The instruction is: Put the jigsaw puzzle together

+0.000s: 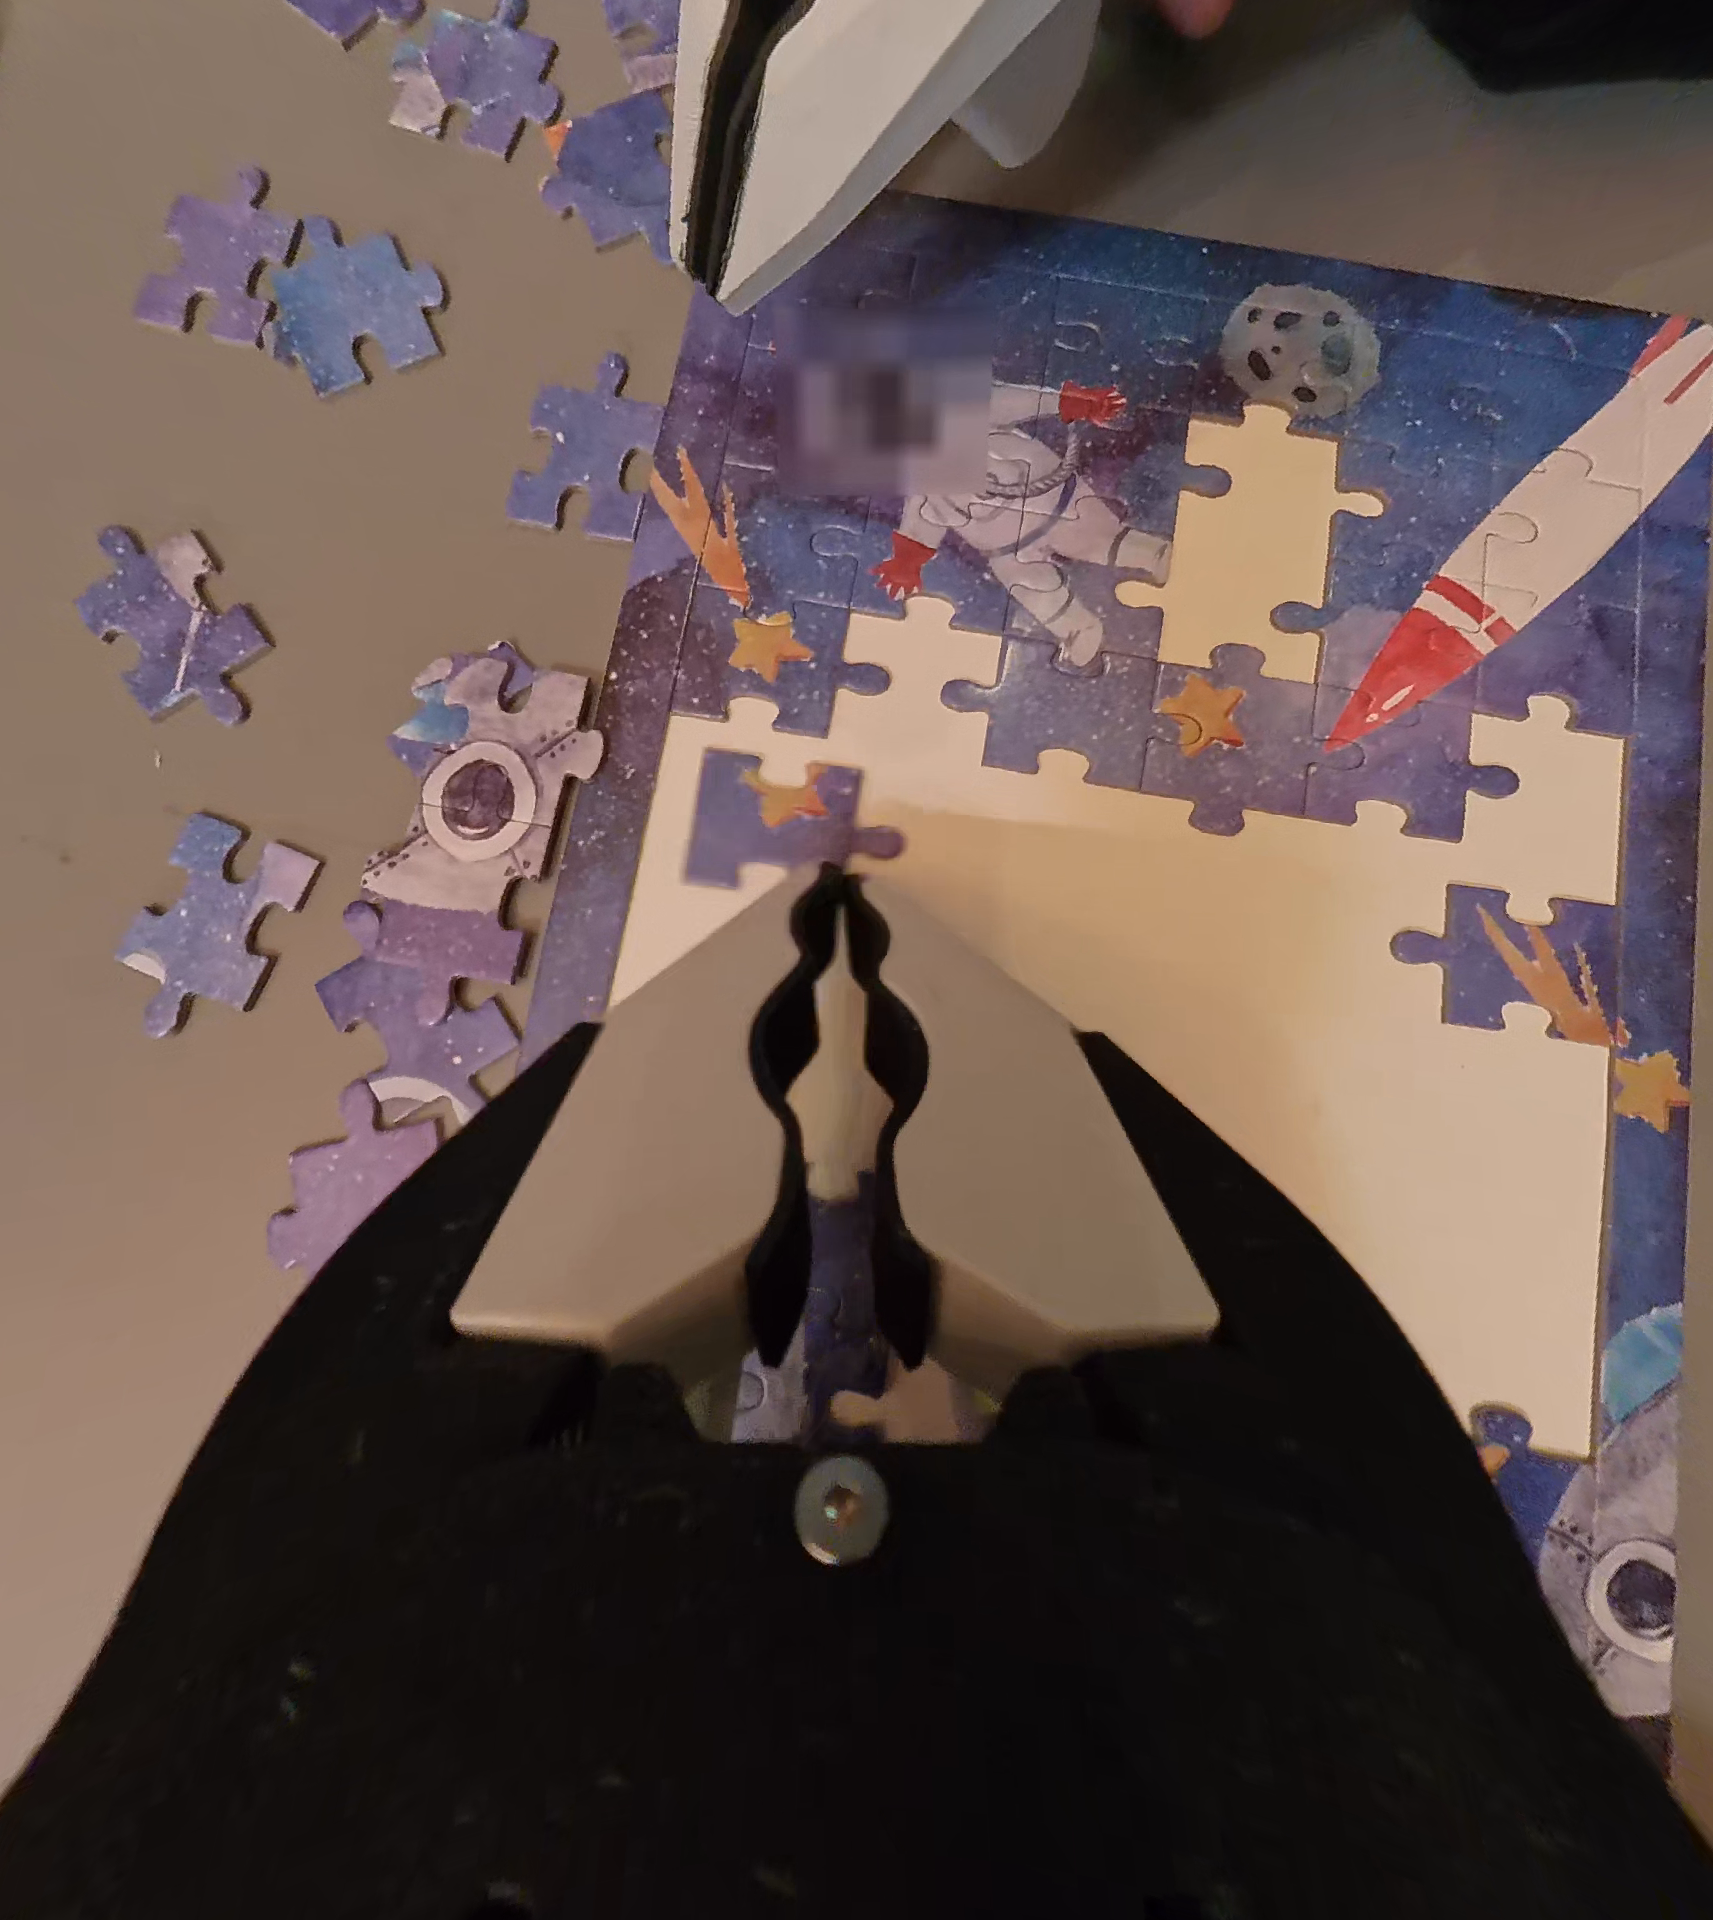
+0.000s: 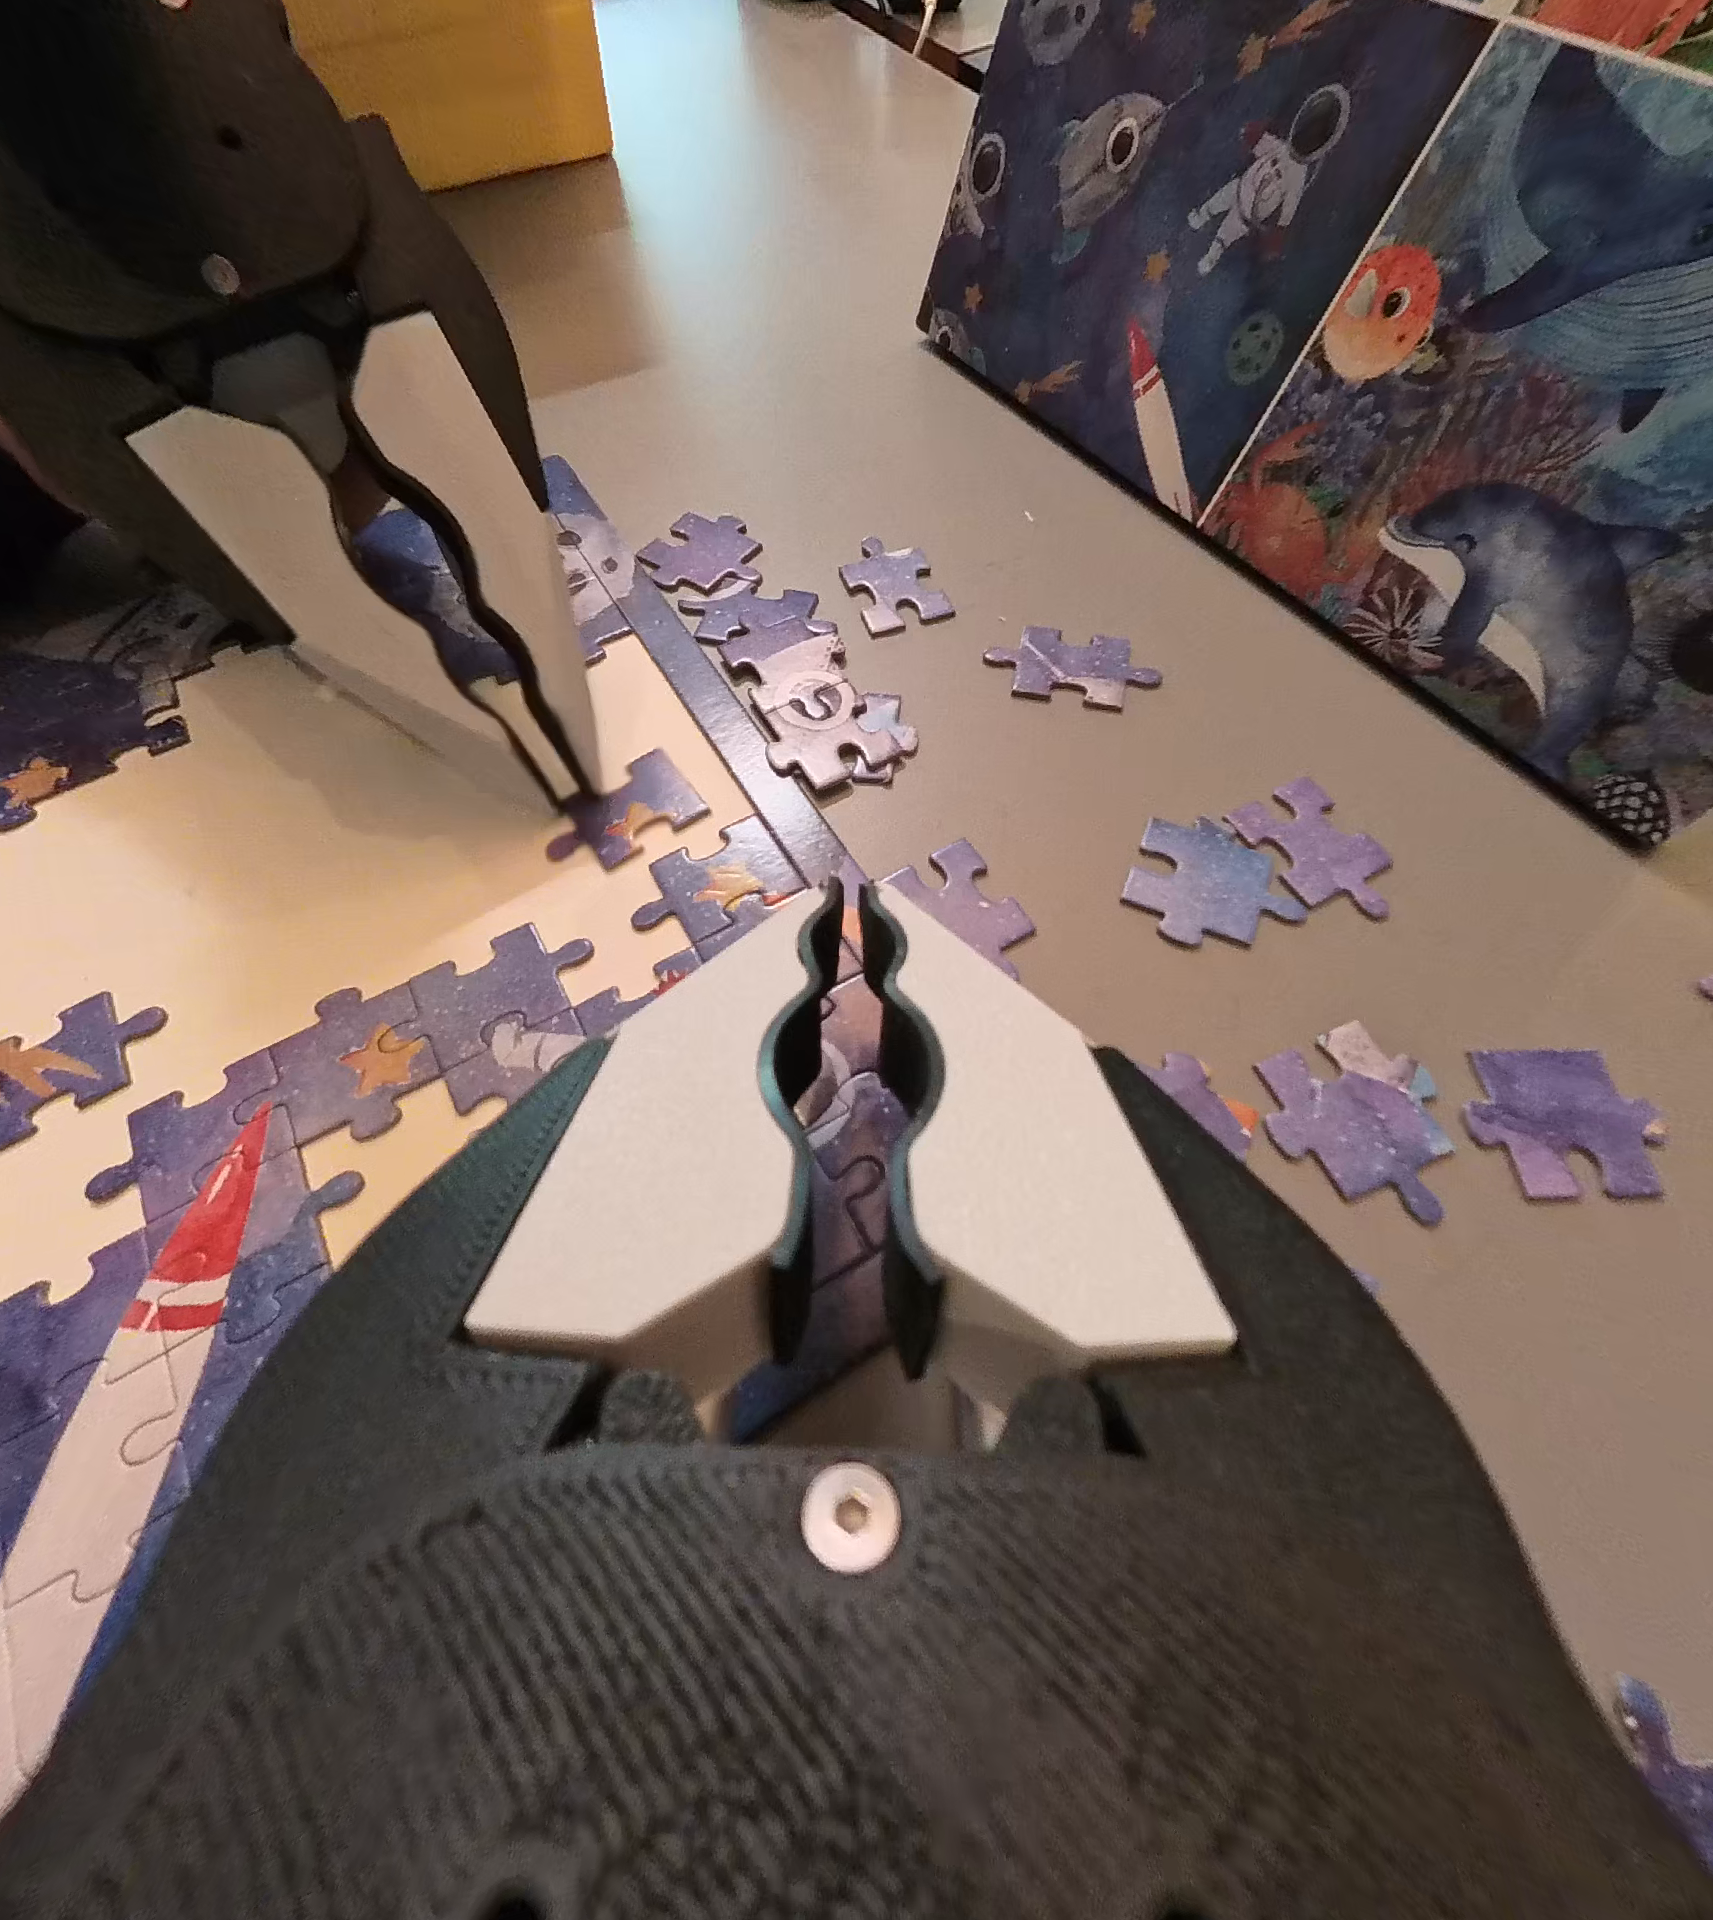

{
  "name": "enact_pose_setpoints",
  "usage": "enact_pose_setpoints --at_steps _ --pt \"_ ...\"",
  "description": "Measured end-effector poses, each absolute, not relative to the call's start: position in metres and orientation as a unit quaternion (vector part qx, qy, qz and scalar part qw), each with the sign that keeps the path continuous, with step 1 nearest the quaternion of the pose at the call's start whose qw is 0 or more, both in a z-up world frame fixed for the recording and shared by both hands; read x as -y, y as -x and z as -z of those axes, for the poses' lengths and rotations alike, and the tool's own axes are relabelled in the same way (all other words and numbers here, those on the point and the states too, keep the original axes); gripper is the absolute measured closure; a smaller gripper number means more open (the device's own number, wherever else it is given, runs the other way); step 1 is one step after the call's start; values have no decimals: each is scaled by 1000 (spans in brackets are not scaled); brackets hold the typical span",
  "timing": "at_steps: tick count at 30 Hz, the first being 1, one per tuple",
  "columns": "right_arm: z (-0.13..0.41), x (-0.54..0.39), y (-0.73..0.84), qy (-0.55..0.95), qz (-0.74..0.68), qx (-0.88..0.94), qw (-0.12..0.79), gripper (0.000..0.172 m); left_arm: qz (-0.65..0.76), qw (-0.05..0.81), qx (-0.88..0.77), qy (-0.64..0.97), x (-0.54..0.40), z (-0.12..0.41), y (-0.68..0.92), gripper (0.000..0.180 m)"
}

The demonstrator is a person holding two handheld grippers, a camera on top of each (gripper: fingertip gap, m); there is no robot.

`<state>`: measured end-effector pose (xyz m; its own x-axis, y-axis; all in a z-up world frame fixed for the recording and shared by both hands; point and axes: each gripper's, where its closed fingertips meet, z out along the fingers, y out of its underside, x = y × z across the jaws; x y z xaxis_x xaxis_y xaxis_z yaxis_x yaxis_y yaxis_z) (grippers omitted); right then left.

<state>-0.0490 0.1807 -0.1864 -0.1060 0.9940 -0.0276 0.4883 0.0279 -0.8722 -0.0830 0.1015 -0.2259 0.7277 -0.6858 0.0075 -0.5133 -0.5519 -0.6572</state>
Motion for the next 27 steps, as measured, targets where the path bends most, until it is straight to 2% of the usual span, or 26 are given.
enact_pose_setpoints --at_steps 7,11,17,23,27 --pt "186 -180 49 581 -384 638 330 171 143 321 -355 866 -97 224 82 180" --pt "186 -180 49 580 -384 638 330 171 135 335 -345 867 -102 221 85 162" --pt "186 -179 49 580 -384 639 329 171 122 338 -337 870 -107 226 87 146" --pt "187 -179 50 580 -384 639 328 171 113 354 -331 867 -114 228 85 121" --pt "187 -178 50 580 -383 640 328 171 118 357 -328 866 -115 228 84 122"
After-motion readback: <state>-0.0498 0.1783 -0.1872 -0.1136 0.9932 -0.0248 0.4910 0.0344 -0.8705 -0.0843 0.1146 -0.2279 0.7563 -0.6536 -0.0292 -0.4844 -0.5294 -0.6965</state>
